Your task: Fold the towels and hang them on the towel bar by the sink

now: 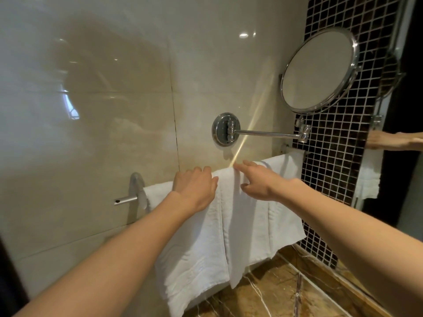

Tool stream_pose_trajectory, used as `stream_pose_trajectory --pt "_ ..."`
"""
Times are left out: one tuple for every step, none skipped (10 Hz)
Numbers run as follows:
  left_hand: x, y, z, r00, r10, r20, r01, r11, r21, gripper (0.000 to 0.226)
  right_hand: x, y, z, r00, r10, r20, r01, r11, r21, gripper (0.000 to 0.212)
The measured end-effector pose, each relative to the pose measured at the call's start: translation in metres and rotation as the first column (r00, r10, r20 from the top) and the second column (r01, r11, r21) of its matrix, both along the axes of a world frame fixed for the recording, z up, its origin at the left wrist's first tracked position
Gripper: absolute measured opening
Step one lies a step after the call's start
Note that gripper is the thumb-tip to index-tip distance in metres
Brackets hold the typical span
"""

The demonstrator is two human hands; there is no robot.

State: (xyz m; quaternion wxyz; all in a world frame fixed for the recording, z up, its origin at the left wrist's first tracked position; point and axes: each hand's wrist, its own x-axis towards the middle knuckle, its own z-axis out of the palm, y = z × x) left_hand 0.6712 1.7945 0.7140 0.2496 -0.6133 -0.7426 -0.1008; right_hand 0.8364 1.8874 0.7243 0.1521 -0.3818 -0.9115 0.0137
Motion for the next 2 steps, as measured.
stream_pose_trajectory --pt "0.0062 -0.0071 0.0048 0.996 -0.023 0.082 0.022 1.0 0.019 0.039 0.002 -0.0111 0.0043 1.0 0.005 0.002 -0.005 1.0 -0.019 0.064" --pt "0.0063 -0.0108 0.0122 0.96 -0.085 0.265 0.075 0.996 0.046 0.041 0.0023 -0.0179 0.0107 0.999 0.004 -0.035 -0.005 1.0 -0.023 0.064"
